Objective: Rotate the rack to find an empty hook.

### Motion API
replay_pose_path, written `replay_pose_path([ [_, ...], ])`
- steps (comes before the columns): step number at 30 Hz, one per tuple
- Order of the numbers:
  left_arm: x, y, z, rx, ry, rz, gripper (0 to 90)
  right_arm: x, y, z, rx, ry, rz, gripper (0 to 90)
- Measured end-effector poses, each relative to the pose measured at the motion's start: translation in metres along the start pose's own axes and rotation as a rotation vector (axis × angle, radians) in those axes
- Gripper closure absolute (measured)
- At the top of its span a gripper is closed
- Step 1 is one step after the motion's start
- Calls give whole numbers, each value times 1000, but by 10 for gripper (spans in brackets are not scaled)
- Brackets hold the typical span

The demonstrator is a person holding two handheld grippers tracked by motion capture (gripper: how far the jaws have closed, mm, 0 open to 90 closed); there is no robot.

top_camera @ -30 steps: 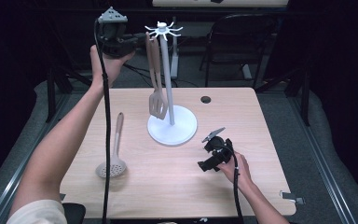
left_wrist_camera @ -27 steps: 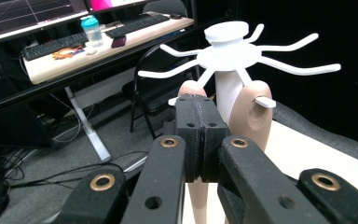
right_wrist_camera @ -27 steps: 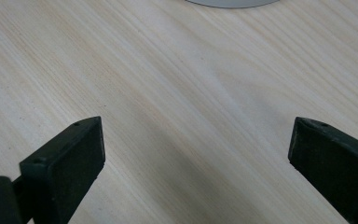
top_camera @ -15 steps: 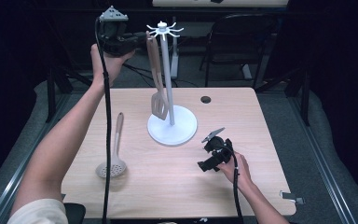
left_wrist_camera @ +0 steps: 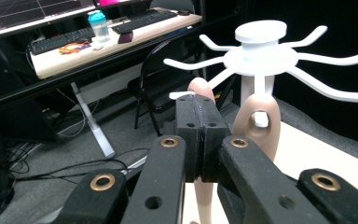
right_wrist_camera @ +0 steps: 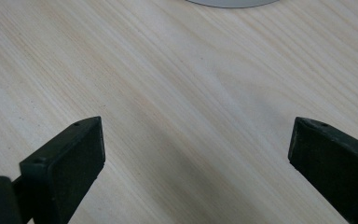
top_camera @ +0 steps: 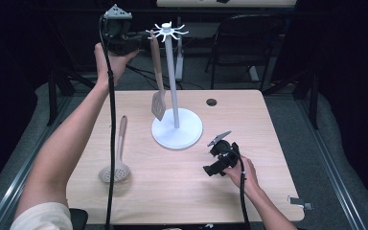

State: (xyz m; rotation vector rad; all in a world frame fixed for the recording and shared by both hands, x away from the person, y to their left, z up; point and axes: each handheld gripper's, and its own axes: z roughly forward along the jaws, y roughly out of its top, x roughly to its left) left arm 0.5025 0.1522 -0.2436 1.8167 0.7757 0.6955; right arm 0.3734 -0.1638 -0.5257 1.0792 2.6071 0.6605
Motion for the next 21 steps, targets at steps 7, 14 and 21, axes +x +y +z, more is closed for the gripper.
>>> replay_pose_path([
  [7,3,0,4,1,6,1,896,0,0,0,2,-1,-1,34],
  [14,7,-7,-3,-4,6,-19,853,0,0,0,-3,4,0,34],
  [21,6,-16,-13,10,21,-27,633,0,0,0,1,3,-2,34],
])
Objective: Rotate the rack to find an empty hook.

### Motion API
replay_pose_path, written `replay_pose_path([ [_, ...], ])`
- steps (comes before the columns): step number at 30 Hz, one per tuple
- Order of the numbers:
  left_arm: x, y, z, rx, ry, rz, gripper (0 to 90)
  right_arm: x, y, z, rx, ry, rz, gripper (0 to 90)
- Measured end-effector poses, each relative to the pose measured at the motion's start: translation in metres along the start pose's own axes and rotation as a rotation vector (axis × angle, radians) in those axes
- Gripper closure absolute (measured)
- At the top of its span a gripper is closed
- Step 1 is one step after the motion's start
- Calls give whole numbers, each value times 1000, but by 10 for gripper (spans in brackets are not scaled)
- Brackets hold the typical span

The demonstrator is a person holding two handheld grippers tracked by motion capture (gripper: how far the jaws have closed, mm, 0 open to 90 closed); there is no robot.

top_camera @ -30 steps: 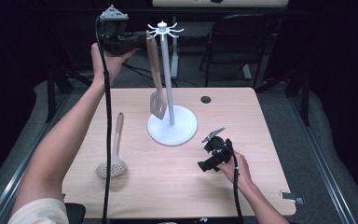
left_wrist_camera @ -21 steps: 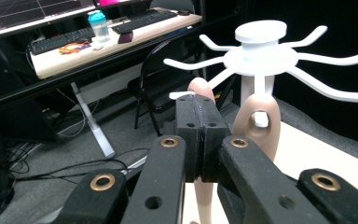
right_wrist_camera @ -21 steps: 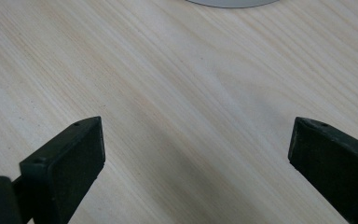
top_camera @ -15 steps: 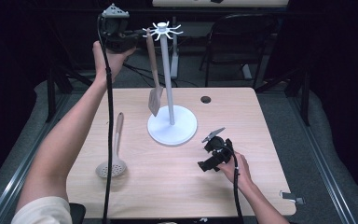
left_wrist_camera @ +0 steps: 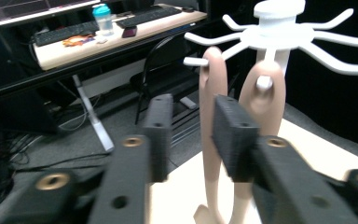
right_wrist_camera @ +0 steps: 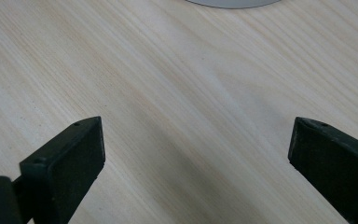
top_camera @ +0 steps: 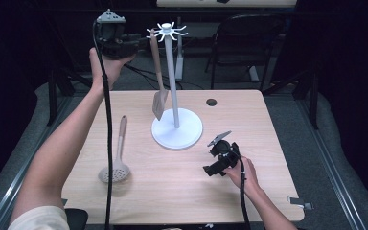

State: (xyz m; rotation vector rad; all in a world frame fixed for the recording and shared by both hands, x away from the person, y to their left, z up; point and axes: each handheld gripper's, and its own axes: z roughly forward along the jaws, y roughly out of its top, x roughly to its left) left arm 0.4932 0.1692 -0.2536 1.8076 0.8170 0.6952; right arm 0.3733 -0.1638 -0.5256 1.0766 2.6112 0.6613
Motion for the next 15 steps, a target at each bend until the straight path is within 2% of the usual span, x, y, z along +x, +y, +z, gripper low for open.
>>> replay_pose_path([
  [3,-1,-5,-3,7,19,0,541,1,0,2,-13,4,13,34],
  [4,-1,-5,-3,7,19,0,512,0,0,1,2,3,0,34],
  [5,-1,-10,-5,16,25,-3,474,1,-1,2,-14,3,15,34],
  [7,-2,-15,-6,31,22,-10,403,1,-1,2,-15,3,15,34],
  [11,-5,-29,-7,61,33,-7,260,1,0,1,7,2,4,34],
  [15,-7,-43,-9,80,46,-10,170,0,0,0,8,0,1,34],
])
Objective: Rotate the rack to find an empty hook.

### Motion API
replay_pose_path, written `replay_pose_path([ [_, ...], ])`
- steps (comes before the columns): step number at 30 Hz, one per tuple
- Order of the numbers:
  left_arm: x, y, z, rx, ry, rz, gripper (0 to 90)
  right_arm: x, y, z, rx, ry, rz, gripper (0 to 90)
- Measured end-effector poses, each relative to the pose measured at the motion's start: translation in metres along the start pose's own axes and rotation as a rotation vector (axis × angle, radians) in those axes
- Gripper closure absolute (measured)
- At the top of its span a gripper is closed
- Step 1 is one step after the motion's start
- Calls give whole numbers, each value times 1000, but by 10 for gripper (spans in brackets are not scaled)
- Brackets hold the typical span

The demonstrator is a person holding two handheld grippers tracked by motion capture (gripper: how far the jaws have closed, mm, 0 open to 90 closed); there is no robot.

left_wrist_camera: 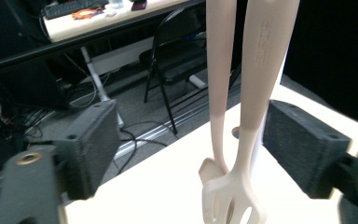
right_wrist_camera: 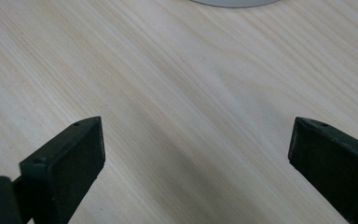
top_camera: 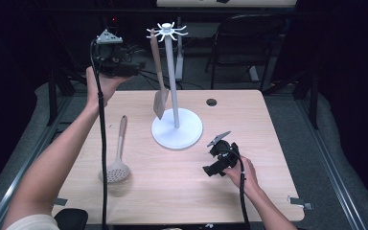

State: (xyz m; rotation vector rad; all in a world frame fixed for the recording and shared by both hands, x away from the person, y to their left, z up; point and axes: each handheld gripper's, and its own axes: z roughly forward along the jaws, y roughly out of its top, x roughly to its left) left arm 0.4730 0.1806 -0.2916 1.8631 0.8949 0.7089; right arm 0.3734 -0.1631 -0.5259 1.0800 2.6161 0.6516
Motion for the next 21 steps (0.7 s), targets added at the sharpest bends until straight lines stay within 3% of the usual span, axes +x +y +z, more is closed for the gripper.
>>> replay_pose_path([
  [14,-5,-57,1,103,14,1,100,-4,-2,3,-15,12,22,19],
  [15,-5,-62,2,116,19,-1,93,-3,-3,6,-41,11,44,18],
  [16,-6,-67,4,131,23,-1,85,-5,-2,3,-3,9,8,13],
  [18,-6,-73,6,149,23,1,74,-5,-2,4,-6,9,8,11],
  [21,-9,-95,12,196,33,1,60,-5,-2,5,-2,0,-2,7],
])
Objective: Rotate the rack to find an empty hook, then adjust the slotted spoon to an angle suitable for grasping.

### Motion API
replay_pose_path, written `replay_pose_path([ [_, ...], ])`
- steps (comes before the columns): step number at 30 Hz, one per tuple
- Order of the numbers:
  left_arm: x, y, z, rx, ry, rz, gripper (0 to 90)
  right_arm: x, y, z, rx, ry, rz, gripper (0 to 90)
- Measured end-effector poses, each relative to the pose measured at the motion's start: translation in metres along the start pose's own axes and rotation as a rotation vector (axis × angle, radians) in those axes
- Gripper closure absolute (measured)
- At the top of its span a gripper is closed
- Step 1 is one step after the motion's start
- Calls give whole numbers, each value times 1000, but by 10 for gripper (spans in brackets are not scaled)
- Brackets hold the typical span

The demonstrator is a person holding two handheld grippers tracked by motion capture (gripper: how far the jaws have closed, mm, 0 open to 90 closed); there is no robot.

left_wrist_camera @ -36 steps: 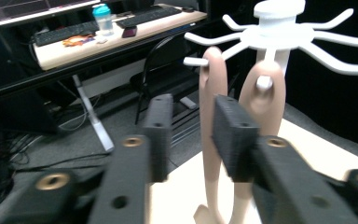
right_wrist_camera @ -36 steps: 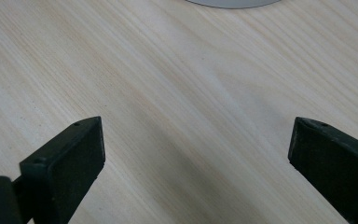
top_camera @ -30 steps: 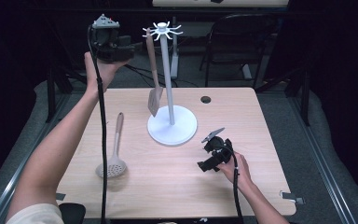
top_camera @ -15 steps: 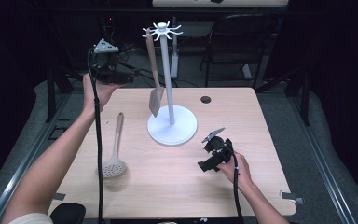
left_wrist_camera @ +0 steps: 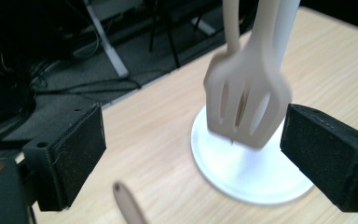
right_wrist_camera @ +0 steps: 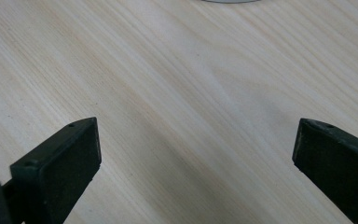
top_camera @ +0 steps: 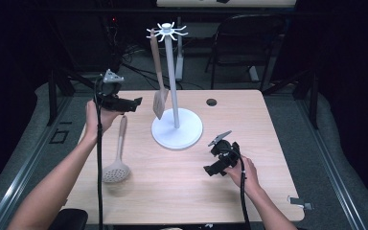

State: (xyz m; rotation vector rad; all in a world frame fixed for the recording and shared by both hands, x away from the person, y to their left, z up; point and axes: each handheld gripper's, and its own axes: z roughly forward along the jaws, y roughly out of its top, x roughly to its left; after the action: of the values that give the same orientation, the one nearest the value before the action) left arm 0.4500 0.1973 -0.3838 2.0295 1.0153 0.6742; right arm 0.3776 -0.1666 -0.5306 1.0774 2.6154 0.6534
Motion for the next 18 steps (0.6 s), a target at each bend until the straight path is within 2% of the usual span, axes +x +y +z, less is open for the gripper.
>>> replay_pose_path([
  [4,1,-18,8,33,-1,-34,44,0,-1,0,16,7,2,7],
  [6,2,-26,11,38,-3,-60,35,0,-2,0,11,7,3,7],
  [7,2,-26,11,38,-3,-60,32,0,-1,-1,16,4,-2,7],
  [8,2,-34,13,39,-12,-80,32,0,-1,-1,23,0,-7,7],
  [13,4,-54,18,54,-18,-121,7,2,0,-1,30,3,-9,8],
  [18,10,-70,27,104,2,-135,1,3,1,0,37,4,-19,7],
])
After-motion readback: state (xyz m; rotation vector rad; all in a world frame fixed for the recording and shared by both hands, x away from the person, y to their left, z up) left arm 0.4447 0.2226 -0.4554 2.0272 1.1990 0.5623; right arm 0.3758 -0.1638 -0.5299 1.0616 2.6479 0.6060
